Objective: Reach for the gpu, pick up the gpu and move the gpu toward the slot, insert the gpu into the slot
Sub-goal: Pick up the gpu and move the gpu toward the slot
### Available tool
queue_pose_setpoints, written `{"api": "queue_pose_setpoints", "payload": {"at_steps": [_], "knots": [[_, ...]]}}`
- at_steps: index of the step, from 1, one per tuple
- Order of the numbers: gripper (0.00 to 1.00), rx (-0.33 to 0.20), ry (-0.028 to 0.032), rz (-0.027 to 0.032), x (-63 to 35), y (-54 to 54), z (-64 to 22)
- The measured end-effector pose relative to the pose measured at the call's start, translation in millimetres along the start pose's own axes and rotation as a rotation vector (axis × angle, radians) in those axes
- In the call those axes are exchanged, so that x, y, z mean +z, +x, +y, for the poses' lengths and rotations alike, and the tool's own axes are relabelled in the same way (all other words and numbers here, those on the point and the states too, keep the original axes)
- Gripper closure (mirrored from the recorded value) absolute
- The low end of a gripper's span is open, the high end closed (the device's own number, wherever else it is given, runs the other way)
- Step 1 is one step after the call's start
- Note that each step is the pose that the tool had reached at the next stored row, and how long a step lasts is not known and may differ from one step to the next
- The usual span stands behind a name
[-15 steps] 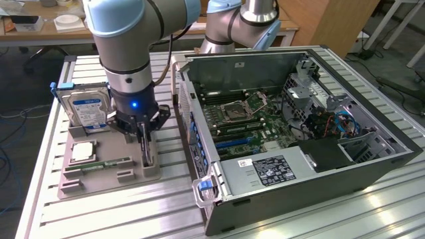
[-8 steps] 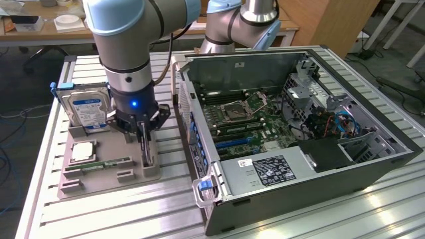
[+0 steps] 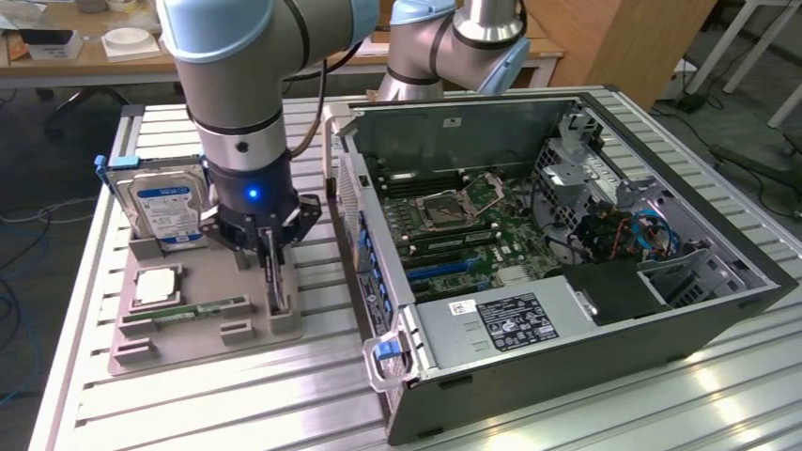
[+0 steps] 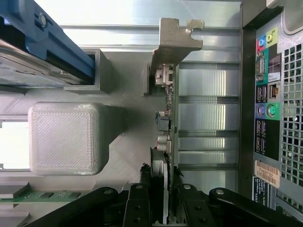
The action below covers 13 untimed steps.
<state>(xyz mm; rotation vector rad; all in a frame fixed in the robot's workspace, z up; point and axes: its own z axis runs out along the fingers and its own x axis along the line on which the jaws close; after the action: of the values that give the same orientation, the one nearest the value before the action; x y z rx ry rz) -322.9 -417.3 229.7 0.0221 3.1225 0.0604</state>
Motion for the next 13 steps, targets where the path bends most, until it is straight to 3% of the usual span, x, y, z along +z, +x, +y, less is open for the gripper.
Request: {"api": "queue_pose_setpoints", "payload": {"at_steps": [13], "knots": [[0.73, 0.0, 0.0021, 0.0031, -4.4, -0.1, 0.2]]}}
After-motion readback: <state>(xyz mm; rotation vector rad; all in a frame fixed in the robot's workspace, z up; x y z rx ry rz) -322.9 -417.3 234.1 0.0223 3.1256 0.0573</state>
